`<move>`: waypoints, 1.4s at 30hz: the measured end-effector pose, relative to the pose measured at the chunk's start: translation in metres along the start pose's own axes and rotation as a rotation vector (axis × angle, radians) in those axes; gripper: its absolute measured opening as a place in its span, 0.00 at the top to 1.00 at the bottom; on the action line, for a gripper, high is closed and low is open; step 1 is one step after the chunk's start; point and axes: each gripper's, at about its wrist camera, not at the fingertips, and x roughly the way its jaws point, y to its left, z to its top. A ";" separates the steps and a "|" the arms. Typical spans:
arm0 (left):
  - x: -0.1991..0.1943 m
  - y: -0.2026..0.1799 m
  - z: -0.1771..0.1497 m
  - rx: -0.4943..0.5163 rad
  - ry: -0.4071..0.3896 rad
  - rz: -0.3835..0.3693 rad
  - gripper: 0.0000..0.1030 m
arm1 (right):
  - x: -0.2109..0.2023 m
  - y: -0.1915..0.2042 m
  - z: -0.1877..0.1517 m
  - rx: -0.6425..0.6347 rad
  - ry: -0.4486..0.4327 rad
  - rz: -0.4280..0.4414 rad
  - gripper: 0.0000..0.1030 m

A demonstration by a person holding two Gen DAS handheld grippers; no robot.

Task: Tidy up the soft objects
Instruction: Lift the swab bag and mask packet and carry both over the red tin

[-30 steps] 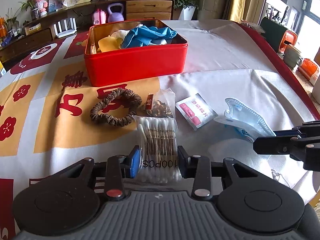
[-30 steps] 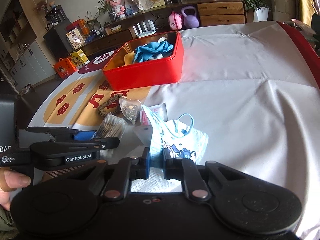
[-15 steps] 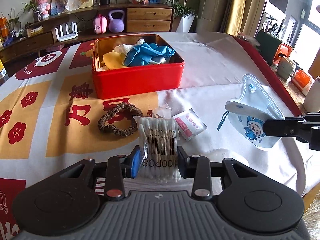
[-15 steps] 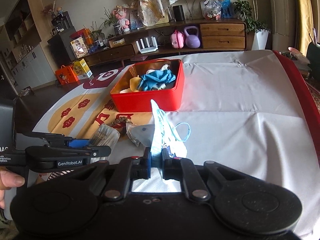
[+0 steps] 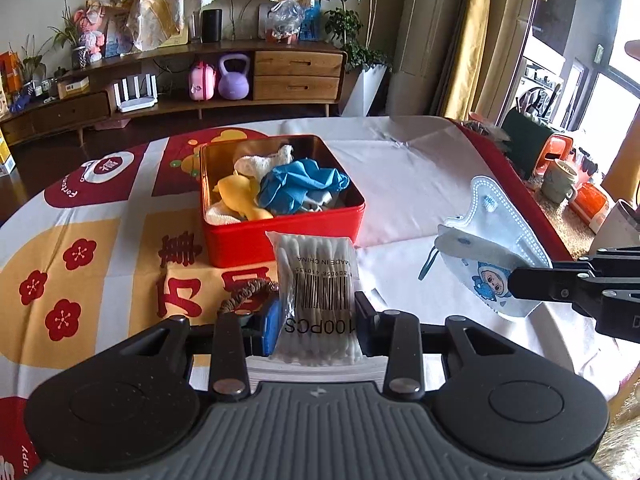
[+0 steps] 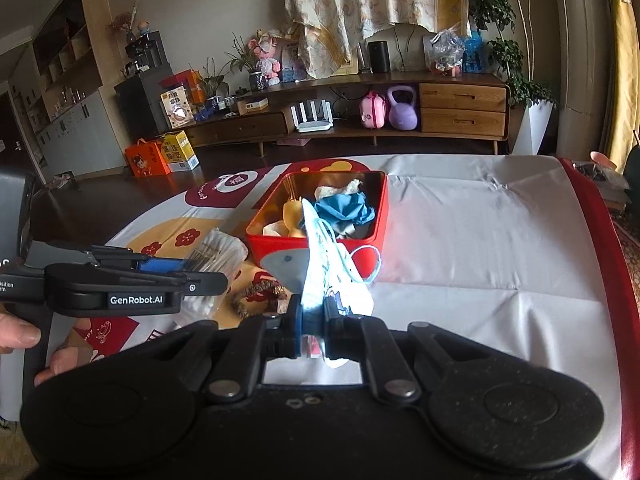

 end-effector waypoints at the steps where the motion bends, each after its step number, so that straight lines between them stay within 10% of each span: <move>1: -0.001 0.001 0.004 0.000 -0.006 0.003 0.64 | 0.000 0.001 0.003 -0.002 -0.005 0.002 0.91; 42: 0.121 0.053 0.101 0.004 -0.007 0.109 0.64 | 0.158 -0.014 0.102 -0.124 0.010 -0.001 0.91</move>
